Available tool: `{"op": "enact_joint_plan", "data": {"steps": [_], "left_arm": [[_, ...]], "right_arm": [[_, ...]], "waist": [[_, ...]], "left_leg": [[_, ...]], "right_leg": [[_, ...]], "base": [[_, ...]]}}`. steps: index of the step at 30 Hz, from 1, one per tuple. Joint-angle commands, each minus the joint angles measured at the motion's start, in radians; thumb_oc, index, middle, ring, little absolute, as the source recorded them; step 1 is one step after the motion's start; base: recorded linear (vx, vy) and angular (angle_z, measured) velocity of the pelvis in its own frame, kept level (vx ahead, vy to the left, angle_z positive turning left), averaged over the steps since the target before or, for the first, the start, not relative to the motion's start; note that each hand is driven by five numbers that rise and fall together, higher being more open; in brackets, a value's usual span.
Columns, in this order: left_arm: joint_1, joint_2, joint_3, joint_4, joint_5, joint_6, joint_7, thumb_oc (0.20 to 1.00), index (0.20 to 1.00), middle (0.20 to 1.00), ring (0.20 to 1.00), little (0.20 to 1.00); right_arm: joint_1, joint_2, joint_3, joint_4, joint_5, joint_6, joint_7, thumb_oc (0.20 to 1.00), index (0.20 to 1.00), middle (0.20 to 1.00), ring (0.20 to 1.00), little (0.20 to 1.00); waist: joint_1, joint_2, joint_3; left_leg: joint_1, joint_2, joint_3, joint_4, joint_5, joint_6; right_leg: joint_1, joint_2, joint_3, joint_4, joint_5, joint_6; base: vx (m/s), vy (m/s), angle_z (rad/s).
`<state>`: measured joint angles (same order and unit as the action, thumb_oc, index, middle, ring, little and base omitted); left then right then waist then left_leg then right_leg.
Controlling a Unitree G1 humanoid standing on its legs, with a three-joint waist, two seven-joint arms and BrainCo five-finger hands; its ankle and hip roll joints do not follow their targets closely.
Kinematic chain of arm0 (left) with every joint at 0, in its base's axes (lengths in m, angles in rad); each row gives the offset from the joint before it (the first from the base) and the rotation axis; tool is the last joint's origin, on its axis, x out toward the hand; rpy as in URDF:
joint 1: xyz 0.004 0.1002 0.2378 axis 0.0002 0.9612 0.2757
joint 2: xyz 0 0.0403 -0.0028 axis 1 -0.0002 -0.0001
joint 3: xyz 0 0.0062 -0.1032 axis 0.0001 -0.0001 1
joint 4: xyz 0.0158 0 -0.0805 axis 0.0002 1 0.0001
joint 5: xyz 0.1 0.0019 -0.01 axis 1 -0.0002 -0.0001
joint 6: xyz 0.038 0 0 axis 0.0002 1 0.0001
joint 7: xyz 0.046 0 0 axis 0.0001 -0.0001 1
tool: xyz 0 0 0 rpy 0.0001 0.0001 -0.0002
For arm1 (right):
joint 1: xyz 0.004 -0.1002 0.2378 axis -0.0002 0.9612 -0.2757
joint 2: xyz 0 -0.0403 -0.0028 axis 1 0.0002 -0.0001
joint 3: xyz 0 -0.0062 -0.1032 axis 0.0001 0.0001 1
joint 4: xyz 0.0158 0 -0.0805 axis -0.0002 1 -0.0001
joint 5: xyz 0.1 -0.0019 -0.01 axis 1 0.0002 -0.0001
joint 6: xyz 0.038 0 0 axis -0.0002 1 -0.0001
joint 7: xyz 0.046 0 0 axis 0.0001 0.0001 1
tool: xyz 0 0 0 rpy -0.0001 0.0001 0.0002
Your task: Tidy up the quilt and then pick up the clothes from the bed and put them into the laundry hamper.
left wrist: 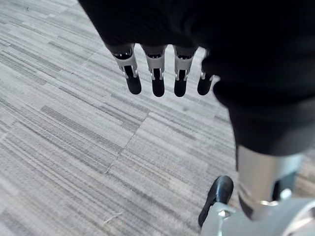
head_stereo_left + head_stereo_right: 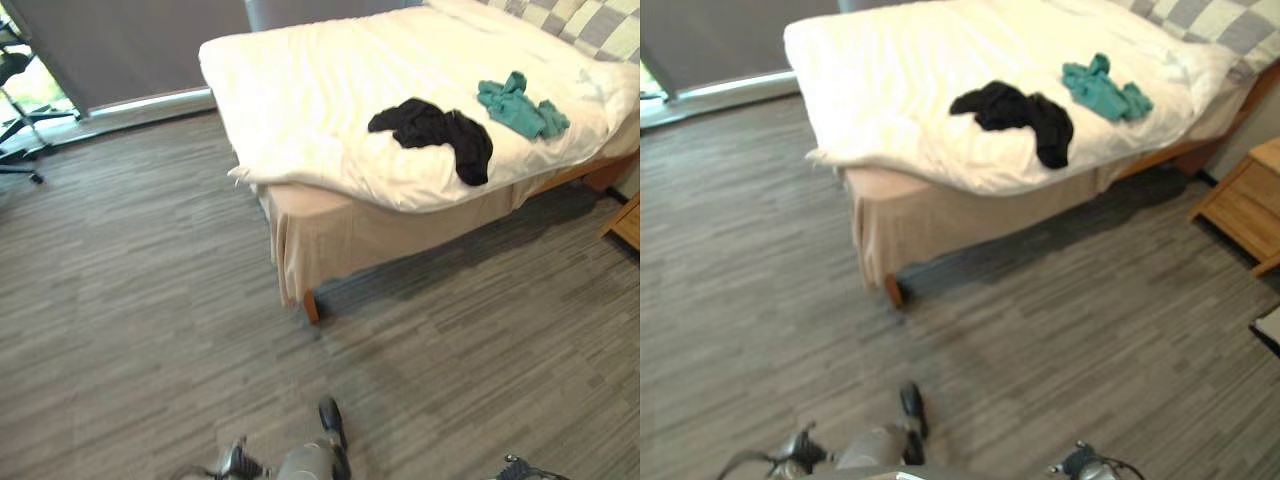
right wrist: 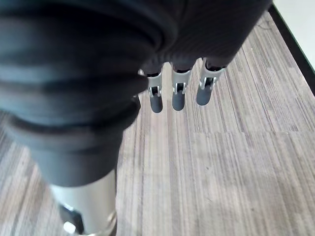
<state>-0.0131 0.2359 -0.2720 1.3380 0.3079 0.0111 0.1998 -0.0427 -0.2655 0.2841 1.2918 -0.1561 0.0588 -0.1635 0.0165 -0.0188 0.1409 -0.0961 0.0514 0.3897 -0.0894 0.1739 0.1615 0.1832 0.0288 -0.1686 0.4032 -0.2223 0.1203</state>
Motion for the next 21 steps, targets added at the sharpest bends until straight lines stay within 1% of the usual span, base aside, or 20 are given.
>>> {"op": "enact_joint_plan", "data": {"steps": [1, 2, 3, 4, 5, 6, 7, 8, 9, 10, 11, 13, 14, 15, 16, 18, 19, 20, 21], "left_arm": [[-0.051, 0.045, -0.004, -0.017, 0.062, 0.007, -0.008, 1.000, 1.000, 1.000, 1.000, 1.000], [-0.057, 0.054, -0.003, -0.020, 0.068, 0.009, -0.008, 1.000, 1.000, 1.000, 1.000, 1.000], [-0.062, 0.061, -0.004, -0.020, 0.064, 0.007, -0.005, 1.000, 1.000, 1.000, 1.000, 1.000], [-0.072, 0.067, -0.008, -0.026, 0.062, 0.004, -0.002, 1.000, 1.000, 1.000, 1.000, 1.000], [-0.080, 0.070, -0.018, -0.034, 0.066, 0.001, 0.001, 1.000, 1.000, 1.000, 1.000, 1.000], [-0.092, 0.072, -0.026, -0.042, 0.072, -0.004, 0.005, 1.000, 1.000, 1.000, 1.000, 1.000], [-0.105, 0.073, -0.037, -0.048, 0.082, -0.008, 0.008, 1.000, 1.000, 1.000, 1.000, 1.000], [-0.113, 0.079, -0.043, -0.048, 0.086, -0.015, 0.006, 1.000, 1.000, 1.000, 1.000, 1.000], [-0.105, 0.075, -0.042, -0.053, 0.094, -0.013, 0.006, 1.000, 1.000, 1.000, 1.000, 1.000], [-0.103, 0.070, -0.038, -0.053, 0.080, -0.021, 0.009, 1.000, 1.000, 1.000, 1.000, 1.000], [-0.104, 0.070, -0.026, -0.056, 0.063, -0.023, 0.020, 1.000, 1.000, 1.000, 1.000, 1.000], [-0.085, 0.060, 0.018, -0.064, -0.012, -0.033, 0.037, 1.000, 1.000, 1.000, 1.000, 1.000], [-0.084, 0.060, 0.018, -0.065, -0.012, -0.033, 0.037, 1.000, 1.000, 1.000, 1.000, 1.000], [-0.067, 0.052, 0.068, -0.077, -0.083, -0.051, 0.064, 1.000, 1.000, 1.000, 1.000, 1.000], [-0.061, 0.050, 0.094, -0.098, -0.126, -0.064, 0.084, 1.000, 1.000, 1.000, 1.000, 1.000], [-0.037, 0.060, 0.145, -0.182, -0.202, -0.091, 0.139, 1.000, 1.000, 1.000, 1.000, 1.000], [-0.036, 0.060, 0.145, -0.183, -0.203, -0.090, 0.139, 1.000, 1.000, 1.000, 1.000, 1.000], [0.026, 0.101, 0.187, -0.389, -0.204, -0.114, 0.206, 1.000, 1.000, 1.000, 1.000, 1.000], [0.030, 0.101, 0.188, -0.394, -0.203, -0.112, 0.205, 1.000, 1.000, 1.000, 1.000, 1.000]], "right_arm": [[-0.051, 0.023, -0.016, -0.093, -0.001, -0.019, 0.020, 1.000, 1.000, 1.000, 1.000, 1.000], [-0.055, 0.027, -0.009, -0.107, -0.006, -0.019, 0.021, 1.000, 1.000, 1.000, 1.000, 1.000], [-0.054, 0.030, -0.006, -0.112, -0.005, -0.019, 0.018, 1.000, 1.000, 1.000, 1.000, 1.000], [-0.053, 0.031, -0.008, -0.116, -0.001, -0.018, 0.014, 1.000, 1.000, 1.000, 1.000, 1.000], [-0.053, 0.030, -0.012, -0.119, 0.006, -0.017, 0.009, 1.000, 1.000, 1.000, 1.000, 1.000], [-0.054, 0.027, -0.018, -0.115, 0.012, -0.015, 0.008, 1.000, 1.000, 1.000, 1.000, 1.000], [-0.054, 0.025, -0.020, -0.109, 0.016, -0.012, 0.010, 1.000, 1.000, 1.000, 1.000, 1.000], [-0.043, 0.021, -0.023, -0.098, 0.017, -0.010, 0.015, 1.000, 1.000, 1.000, 1.000, 1.000], [-0.042, 0.022, -0.018, -0.085, 0.004, 0.000, 0.017, 1.000, 1.000, 1.000, 1.000, 1.000], [-0.034, 0.025, -0.015, -0.079, -0.002, -0.001, 0.019, 1.000, 1.000, 1.000, 1.000, 1.000], [-0.026, 0.026, -0.013, -0.073, -0.006, -0.001, 0.017, 1.000, 1.000, 1.000, 1.000, 1.000], [-0.006, 0.028, -0.007, -0.065, -0.019, -0.002, 0.021, 1.000, 1.000, 1.000, 1.000, 1.000], [-0.006, 0.028, -0.007, -0.065, -0.019, -0.002, 0.021, 1.000, 1.000, 1.000, 1.000, 1.000], [-0.001, 0.025, -0.008, -0.042, -0.037, -0.002, 0.017, 1.000, 1.000, 1.000, 1.000, 1.000], [0.005, 0.022, -0.008, -0.033, -0.048, -0.001, 0.009, 1.000, 1.000, 1.000, 1.000, 1.000], [0.013, 0.016, -0.018, -0.034, -0.054, -0.003, -0.006, 1.000, 1.000, 1.000, 1.000, 1.000], [0.013, 0.016, -0.017, -0.034, -0.054, -0.003, -0.006, 1.000, 1.000, 1.000, 1.000, 1.000], [0.037, 0.012, -0.032, -0.078, -0.055, -0.013, -0.018, 1.000, 1.000, 1.000, 1.000, 1.000], [0.039, 0.012, -0.031, -0.079, -0.055, -0.012, -0.018, 1.000, 1.000, 1.000, 1.000, 1.000]], "waist": [[-0.007, -0.029, 0.078], [-0.014, -0.022, 0.087], [-0.020, -0.020, 0.093], [-0.027, -0.019, 0.098], [-0.034, -0.017, 0.099], [-0.042, -0.019, 0.096], [-0.052, -0.027, 0.094], [-0.053, -0.039, 0.076], [-0.052, -0.047, 0.070], [-0.040, -0.049, 0.058], [-0.034, -0.053, 0.052], [-0.030, -0.052, 0.029], [-0.031, -0.052, 0.029], [-0.024, -0.047, 0.018], [-0.020, -0.044, 0.015], [-0.015, -0.035, 0.013], [-0.017, -0.035, 0.013], [-0.013, -0.029, 0.012], [-0.014, -0.029, 0.011]], "left_leg": [[0.116, 0.014, -0.022, 0.002, -0.139, -0.147], [0.137, 0.020, -0.030, 0.002, -0.146, -0.149], [0.153, 0.019, -0.043, 0.002, -0.152, -0.154], [0.165, 0.021, -0.057, 0.002, -0.158, -0.162], [0.166, 0.018, -0.077, 0.002, -0.166, -0.170], [0.169, 0.014, -0.098, 0.002, -0.175, -0.178], [0.176, 0.007, -0.121, 0.002, -0.191, -0.186], [0.178, -0.010, -0.136, 0.002, -0.211, -0.185], [0.192, -0.010, -0.125, 0.002, -0.216, -0.189], [0.201, -0.003, -0.125, 0.002, -0.218, -0.193], [0.202, -0.003, -0.131, 0.002, -0.218, -0.195], [0.213, 0.008, -0.141, 0.002, -0.211, -0.207], [0.213, 0.009, -0.143, 0.002, -0.211, -0.207], [0.217, 0.022, -0.154, 0.002, -0.204, -0.223], [0.217, 0.029, -0.161, 0.002, -0.201, -0.230], [0.219, 0.041, -0.170, 0.002, -0.196, -0.243], [0.219, 0.041, -0.172, 0.002, -0.196, -0.243], [0.218, 0.052, -0.175, 0.002, -0.192, -0.254], [0.219, 0.052, -0.176, 0.002, -0.192, -0.254]], "right_leg": [[-0.236, -0.124, 0.052, 0.258, 0.219, 0.106], [-0.267, -0.143, 0.028, 0.244, 0.200, 0.095], [-0.281, -0.155, 0.018, 0.185, 0.177, 0.078], [-0.283, -0.162, 0.016, 0.098, 0.148, 0.064], [-0.277, -0.162, 0.043, -0.007, 0.131, 0.054], [-0.265, -0.165, 0.085, -0.151, 0.146, 0.052], [-0.257, -0.180, 0.142, -0.273, 0.167, 0.061], [-0.227, -0.195, 0.187, -0.370, 0.188, 0.069], [-0.223, -0.206, 0.215, -0.376, 0.227, 0.095], [-0.212, -0.217, 0.197, -0.386, 0.225, 0.090], [-0.199, -0.214, 0.184, -0.407, 0.229, 0.083], [-0.161, -0.210, 0.153, -0.448, 0.238, 0.076], [-0.159, -0.210, 0.151, -0.450, 0.239, 0.076], [-0.128, -0.204, 0.127, -0.481, 0.239, 0.069], [-0.115, -0.202, 0.114, -0.491, 0.237, 0.066], [-0.101, -0.202, 0.094, -0.491, 0.226, 0.066], [-0.099, -0.202, 0.093, -0.491, 0.226, 0.065], [-0.090, -0.201, 0.082, -0.491, 0.221, 0.065], [-0.089, -0.201, 0.082, -0.491, 0.221, 0.065]], "base": [[0.34, 0.059, 0.24], [0.35, 0.011, 0.48], [0.35, -0.057, 0.53], [0.33, -0.110, 0.71], [0.30, -0.154, 0.71], [0.30, -0.187, 0.82], [0.31, -0.179, 0.88], [0.27, -0.177, 0.77], [0.26, -0.164, 0.89], [0.22, -0.192, 0.64], [0.24, -0.205, 0.49], [0.18, -0.166, 0.09], [0.17, -0.183, 0.16], [0.15, -0.189, 0.22], [0.17, -0.217, 0.21], [0.08, -0.105, 0.11], [0.10, -0.117, 0.20], [0.06, -0.072, 0.26], [0.10, -0.103, 0.21]]}}
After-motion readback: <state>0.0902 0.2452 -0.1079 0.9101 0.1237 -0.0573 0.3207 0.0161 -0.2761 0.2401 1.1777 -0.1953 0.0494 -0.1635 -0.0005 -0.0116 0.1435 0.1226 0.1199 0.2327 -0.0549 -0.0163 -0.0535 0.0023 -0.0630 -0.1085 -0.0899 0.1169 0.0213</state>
